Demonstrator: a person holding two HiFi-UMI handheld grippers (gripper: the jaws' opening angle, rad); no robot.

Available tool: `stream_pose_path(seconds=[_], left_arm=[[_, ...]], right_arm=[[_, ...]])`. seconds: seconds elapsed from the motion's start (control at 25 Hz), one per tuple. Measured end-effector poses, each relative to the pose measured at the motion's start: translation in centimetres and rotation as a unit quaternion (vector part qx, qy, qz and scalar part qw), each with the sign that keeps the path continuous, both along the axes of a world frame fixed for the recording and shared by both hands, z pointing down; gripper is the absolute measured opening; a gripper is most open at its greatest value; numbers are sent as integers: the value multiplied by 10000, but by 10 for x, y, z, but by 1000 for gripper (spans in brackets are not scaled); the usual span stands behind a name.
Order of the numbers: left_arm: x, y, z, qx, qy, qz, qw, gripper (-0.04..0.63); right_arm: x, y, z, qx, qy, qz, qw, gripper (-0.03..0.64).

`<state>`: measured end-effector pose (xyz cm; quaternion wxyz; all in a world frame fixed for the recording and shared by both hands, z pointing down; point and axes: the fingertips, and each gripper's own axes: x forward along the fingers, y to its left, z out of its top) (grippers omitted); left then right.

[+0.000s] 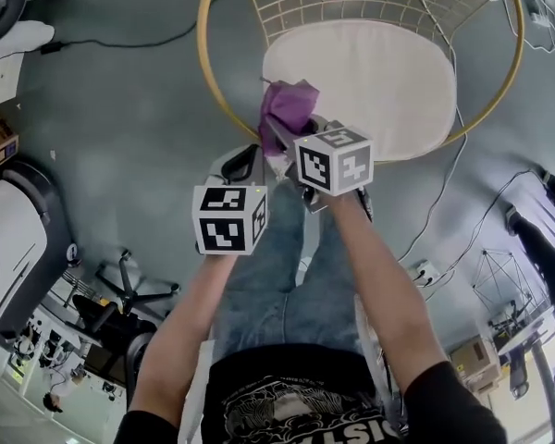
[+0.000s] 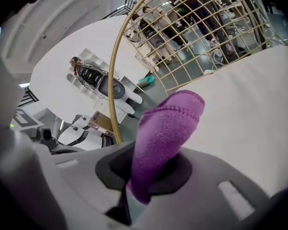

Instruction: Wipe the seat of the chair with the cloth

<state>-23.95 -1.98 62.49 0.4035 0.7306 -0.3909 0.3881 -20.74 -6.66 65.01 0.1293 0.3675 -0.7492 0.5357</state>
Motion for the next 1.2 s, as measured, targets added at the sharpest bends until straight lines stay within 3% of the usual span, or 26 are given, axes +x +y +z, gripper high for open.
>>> stream_pose_path(seconds=[0.36,1.2], left_arm=[[26,-7,6,59,211,-66,9997,2],[119,15,17,-50,187,-237,9995,2]], right_arm=[[25,17,6,-93,10,45,9999,58],[119,56,34,-534,149,-27,9985,58]])
